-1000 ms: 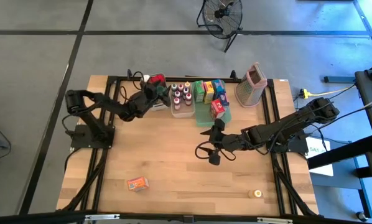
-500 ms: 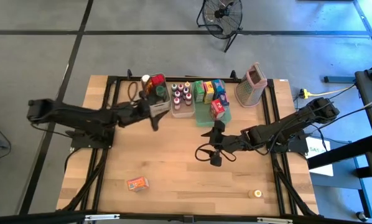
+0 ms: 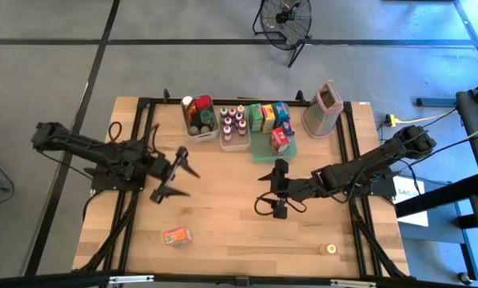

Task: Pick & Place Kitchen Items
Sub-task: Put the orange cereal box into the green bin

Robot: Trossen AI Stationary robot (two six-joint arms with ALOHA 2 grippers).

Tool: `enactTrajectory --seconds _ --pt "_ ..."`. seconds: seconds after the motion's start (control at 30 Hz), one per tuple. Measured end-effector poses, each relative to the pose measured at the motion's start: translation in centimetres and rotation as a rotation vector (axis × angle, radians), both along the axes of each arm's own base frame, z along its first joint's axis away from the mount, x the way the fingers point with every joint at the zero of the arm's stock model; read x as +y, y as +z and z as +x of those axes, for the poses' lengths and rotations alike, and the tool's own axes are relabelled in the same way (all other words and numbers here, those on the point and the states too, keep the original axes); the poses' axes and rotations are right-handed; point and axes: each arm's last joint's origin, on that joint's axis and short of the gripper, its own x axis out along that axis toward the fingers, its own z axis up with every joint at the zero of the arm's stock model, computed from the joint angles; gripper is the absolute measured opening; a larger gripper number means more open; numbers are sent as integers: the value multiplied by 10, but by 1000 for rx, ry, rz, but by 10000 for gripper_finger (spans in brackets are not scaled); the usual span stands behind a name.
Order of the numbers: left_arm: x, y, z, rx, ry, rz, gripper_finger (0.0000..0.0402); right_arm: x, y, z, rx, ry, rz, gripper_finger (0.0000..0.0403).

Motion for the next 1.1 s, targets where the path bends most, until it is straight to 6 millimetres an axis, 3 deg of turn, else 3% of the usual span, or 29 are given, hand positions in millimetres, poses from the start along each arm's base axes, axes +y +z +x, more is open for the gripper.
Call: enactTrajectory --seconds 0.1,0.23,0.43,0.6,1.1 --pt "-15 -6 0 42 -38 14 286 3 0 -1 -5 10 2 298" --pt "-30 -18 2 145 39 27 286 3 1 -1 -11 11 6 298" --pt "-56 -27 -2 232 28 -56 285 4 1 0 -17 9 16 298" --pt "-73 -34 -8 246 141 -16 272 4 2 0 -20 20 32 298" --pt "-145 0 1 341 24 48 244 6 7 3 -81 23 111 298"
